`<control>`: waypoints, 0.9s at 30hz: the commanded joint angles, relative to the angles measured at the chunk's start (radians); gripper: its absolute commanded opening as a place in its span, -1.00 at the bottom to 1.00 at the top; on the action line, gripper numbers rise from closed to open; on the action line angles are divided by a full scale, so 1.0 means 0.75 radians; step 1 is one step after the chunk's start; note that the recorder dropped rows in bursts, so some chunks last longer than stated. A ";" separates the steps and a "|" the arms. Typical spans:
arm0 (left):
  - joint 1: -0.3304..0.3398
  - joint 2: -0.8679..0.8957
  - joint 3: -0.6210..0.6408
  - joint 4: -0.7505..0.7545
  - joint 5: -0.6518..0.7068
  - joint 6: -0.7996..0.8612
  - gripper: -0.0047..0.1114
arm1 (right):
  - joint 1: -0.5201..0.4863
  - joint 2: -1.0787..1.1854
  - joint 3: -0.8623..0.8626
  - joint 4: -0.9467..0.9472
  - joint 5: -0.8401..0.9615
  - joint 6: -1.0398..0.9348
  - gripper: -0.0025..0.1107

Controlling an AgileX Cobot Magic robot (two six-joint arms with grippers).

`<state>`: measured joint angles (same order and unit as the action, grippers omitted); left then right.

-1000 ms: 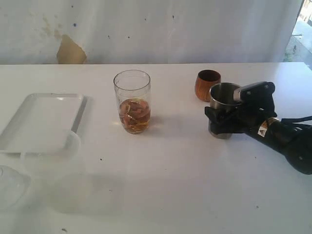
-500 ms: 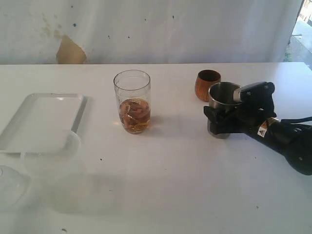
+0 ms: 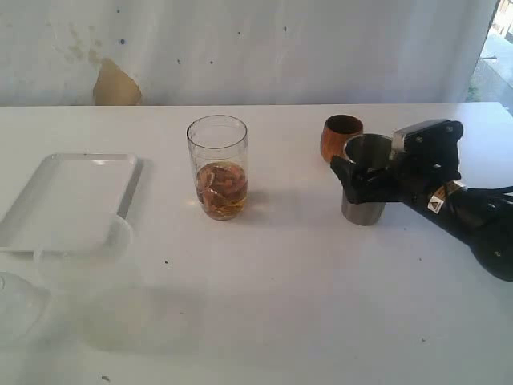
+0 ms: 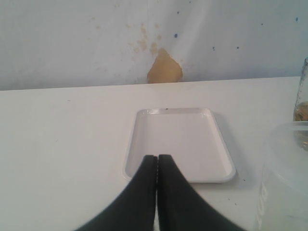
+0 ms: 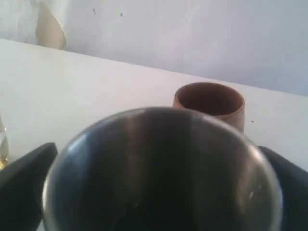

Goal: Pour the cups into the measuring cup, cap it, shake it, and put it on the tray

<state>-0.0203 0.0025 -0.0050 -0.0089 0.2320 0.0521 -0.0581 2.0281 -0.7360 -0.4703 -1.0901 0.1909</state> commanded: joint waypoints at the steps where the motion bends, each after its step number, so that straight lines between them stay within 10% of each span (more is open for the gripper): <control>1: -0.003 -0.003 0.007 0.003 0.000 -0.003 -0.90 | -0.005 -0.097 0.001 0.010 0.013 -0.007 0.90; 20: -0.003 -0.003 0.007 0.003 0.000 -0.003 -0.90 | 0.000 -0.512 0.001 -0.047 0.114 0.286 0.85; 27: -0.003 -0.003 0.007 0.003 0.000 -0.003 -0.90 | 0.000 -0.813 0.001 -0.139 0.339 0.403 -0.11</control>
<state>-0.0203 0.0025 -0.0050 -0.0089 0.2320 0.0521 -0.0581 1.5058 -0.7360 -0.5253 -0.9227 0.4516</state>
